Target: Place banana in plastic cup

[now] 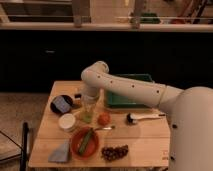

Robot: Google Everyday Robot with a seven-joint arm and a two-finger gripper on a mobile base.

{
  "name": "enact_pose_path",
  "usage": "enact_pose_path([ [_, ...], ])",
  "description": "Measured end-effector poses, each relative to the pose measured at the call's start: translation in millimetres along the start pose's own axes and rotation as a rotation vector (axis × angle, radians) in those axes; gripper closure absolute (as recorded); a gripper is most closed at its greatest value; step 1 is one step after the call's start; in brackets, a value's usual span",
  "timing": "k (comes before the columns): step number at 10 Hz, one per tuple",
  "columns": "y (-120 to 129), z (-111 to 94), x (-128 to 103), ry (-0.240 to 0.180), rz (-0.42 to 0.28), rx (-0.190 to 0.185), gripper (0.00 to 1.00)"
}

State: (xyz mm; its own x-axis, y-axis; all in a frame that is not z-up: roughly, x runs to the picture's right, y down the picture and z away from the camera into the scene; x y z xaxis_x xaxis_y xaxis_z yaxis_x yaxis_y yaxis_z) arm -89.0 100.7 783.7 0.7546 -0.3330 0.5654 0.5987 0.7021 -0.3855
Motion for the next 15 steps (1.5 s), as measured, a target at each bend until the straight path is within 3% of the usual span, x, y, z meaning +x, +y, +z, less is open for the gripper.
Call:
enact_pose_path([
  [5, 2.4, -2.3, -1.3, -0.088, -0.166, -0.035, 0.99],
  [8, 2.5, 1.9, -8.7, -0.113, -0.244, -0.072, 0.75],
  [13, 2.5, 13.3, -9.6, -0.110, -0.286, -0.111, 0.24],
  [15, 3.1, 16.8, -5.5, -0.105, -0.286, -0.118, 0.20],
])
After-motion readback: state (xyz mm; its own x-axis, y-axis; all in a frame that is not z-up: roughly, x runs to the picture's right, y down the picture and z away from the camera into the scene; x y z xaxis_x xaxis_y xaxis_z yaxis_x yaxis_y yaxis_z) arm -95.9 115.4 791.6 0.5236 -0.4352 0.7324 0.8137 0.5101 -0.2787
